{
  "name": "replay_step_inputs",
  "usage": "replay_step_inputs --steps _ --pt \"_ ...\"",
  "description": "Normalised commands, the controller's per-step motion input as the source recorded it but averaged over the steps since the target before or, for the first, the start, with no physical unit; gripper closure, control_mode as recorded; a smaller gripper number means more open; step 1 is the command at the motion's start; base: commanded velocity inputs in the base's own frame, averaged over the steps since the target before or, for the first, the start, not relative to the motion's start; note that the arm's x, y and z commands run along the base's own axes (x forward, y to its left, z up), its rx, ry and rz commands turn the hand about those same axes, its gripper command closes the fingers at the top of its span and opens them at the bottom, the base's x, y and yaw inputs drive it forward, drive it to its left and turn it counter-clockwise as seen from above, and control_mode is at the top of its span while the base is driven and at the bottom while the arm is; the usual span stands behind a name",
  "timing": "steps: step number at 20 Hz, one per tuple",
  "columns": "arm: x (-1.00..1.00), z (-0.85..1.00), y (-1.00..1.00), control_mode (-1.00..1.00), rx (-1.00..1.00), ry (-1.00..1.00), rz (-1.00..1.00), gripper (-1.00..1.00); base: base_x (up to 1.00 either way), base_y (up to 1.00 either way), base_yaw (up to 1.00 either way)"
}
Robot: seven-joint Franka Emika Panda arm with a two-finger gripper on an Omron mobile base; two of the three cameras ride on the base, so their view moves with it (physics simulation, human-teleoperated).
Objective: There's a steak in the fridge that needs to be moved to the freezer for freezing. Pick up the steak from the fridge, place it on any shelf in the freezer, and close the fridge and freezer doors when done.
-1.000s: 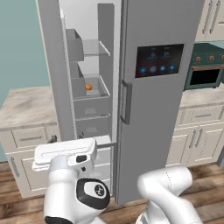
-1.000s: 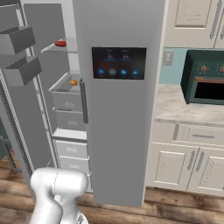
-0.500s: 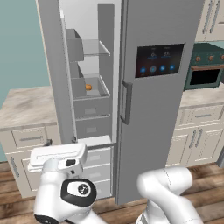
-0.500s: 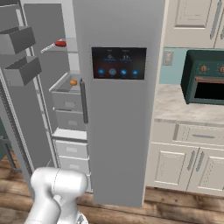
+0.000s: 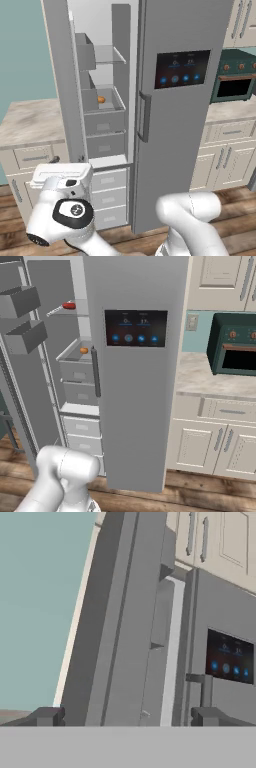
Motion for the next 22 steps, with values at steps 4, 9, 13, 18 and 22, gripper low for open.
replay_step_inputs --steps 4,9,13,18,22 --pt "0.5 -0.18 0.01 -1.0 0.0 0.04 -0.07 -1.0 0.0 0.0 0.0" --pt "0.37 -0.28 0.29 -1.0 0.0 0.01 -0.01 -1.0 0.0 0.0 0.0" --pt "0.3 -0.27 0.22 -1.0 0.0 0.0 -0.01 -1.0 0.0 0.0 0.0" --pt "0.3 -0.09 0.02 -1.0 0.0 0.0 -0.04 -1.0 0.0 0.0 0.0" --pt "0.36 0.0 -0.08 -1.0 0.0 0.0 -0.08 -1.0 0.0 0.0 0.0"
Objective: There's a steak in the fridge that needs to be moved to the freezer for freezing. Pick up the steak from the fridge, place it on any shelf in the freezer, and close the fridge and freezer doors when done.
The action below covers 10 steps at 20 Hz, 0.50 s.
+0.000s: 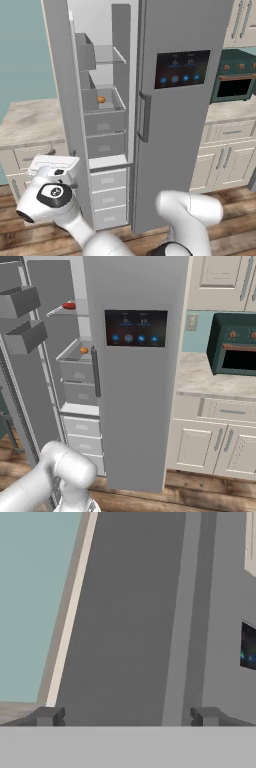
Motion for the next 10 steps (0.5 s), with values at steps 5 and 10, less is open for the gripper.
replay_step_inputs --steps 5,10 --pt "0.6 0.0 -0.23 -1.0 0.01 0.01 -0.08 -1.0 0.0 0.0 0.0" --pt "0.7 -0.18 -0.08 -1.0 0.0 0.03 -0.07 -1.0 0.0 0.0 0.0"
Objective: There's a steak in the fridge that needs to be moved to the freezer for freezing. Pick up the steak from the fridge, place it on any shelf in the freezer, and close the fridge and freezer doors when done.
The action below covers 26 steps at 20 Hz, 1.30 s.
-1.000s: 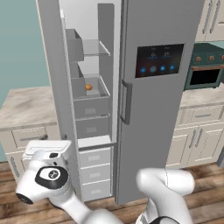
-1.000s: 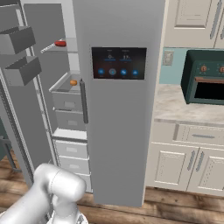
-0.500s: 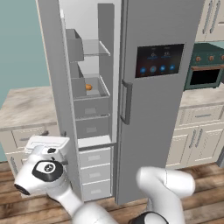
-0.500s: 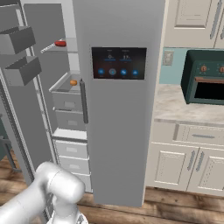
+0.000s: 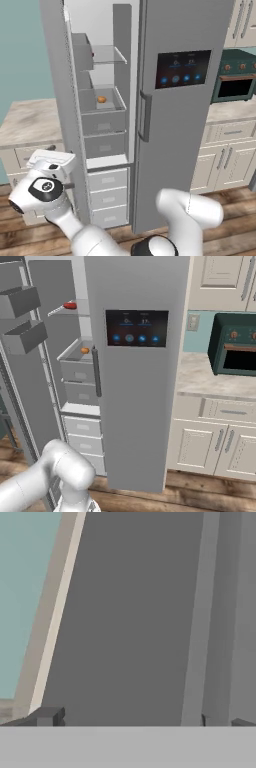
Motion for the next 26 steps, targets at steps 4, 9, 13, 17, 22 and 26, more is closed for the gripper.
replay_step_inputs --steps 4,9,13,17,22,26 --pt "0.28 -0.05 -0.53 -1.0 0.03 0.0 -0.07 -1.0 0.0 0.0 0.0" --pt "0.17 0.0 -0.81 -1.0 0.06 0.0 -0.11 -1.0 0.0 0.0 0.0" --pt "0.24 0.0 -0.77 -1.0 0.05 0.01 -0.13 -1.0 0.0 0.0 0.0" --pt "0.2 0.0 -0.71 -1.0 0.04 0.01 -0.13 -1.0 0.0 0.0 0.0" --pt "0.1 0.0 -0.67 -1.0 0.05 0.02 -0.09 -1.0 0.0 0.0 0.0" --pt "0.09 0.04 -0.64 -1.0 0.1 0.0 -0.02 -1.0 0.0 0.0 0.0"
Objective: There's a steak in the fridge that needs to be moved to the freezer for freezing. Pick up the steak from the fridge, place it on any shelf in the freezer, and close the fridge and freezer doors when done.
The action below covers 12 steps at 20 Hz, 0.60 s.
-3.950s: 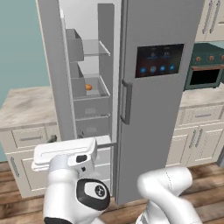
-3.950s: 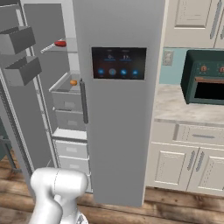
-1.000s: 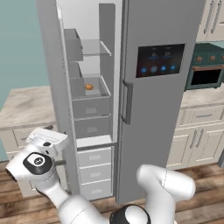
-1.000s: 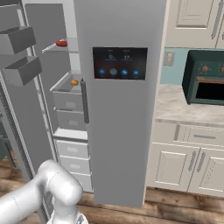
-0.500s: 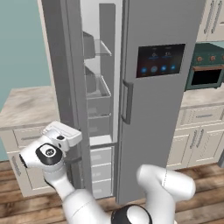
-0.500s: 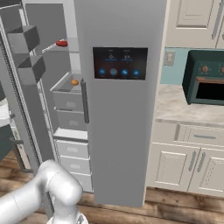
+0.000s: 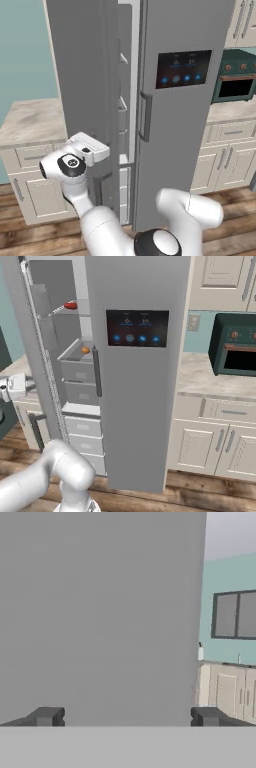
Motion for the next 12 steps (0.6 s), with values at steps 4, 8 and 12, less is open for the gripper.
replay_step_inputs --steps 4,8,12 --pt "0.11 0.06 -0.68 -1.0 0.13 0.0 0.0 -1.0 0.0 0.0 0.0" --pt "0.21 0.06 -0.63 -1.0 0.14 0.0 0.0 -1.0 0.0 0.0 0.0" --pt "0.39 0.03 -0.42 -1.0 0.11 0.0 0.0 -1.0 0.0 0.0 0.0"
